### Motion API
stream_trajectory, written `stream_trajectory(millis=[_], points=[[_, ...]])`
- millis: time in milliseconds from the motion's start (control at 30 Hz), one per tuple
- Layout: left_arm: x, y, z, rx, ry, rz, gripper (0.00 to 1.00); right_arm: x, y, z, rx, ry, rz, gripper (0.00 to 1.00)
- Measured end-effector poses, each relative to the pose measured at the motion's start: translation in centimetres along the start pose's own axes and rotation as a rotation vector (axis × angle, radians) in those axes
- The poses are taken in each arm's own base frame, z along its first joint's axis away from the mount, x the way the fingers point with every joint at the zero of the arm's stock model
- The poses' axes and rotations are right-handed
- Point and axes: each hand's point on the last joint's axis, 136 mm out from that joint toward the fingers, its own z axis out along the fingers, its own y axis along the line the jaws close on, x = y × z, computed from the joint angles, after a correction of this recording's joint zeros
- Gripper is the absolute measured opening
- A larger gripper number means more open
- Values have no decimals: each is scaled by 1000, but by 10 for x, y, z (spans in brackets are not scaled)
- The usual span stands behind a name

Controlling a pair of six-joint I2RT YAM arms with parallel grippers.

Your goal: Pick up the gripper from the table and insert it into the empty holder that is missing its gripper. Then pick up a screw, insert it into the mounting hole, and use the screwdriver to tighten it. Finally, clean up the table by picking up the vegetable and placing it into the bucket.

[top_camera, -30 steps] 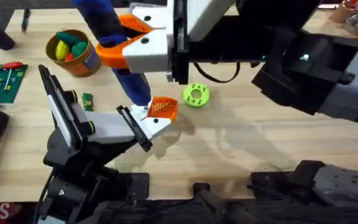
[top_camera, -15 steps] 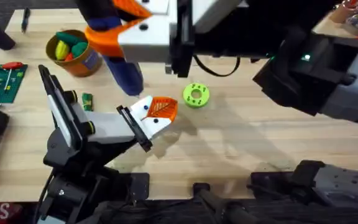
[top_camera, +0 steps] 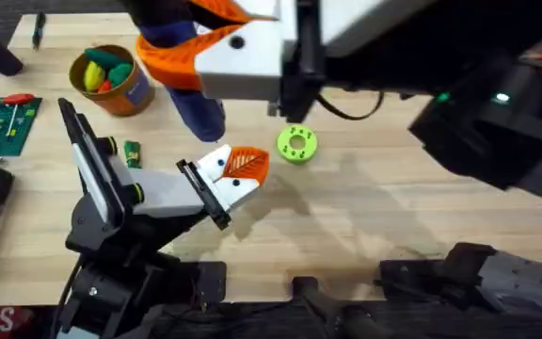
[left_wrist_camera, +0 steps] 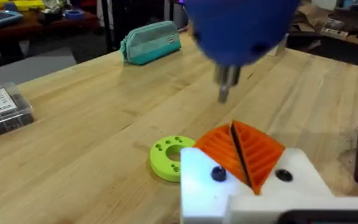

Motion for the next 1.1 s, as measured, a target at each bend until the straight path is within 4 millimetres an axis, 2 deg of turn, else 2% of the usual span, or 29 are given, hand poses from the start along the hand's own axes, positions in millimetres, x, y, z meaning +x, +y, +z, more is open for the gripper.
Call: stream_trajectory(millis=[133,333,633,1100], points=[[0,0,0,0,0,0,7,-6,6,-8,0,-20,-32,54],[0,0,0,0,0,0,7,21,7,-5,0,20,-5,54],[0,0,0,0,0,0,7,38,12,9,-10,42,16,54],[0,0,0,0,0,0,7,40,9,10,4,45,17,54]])
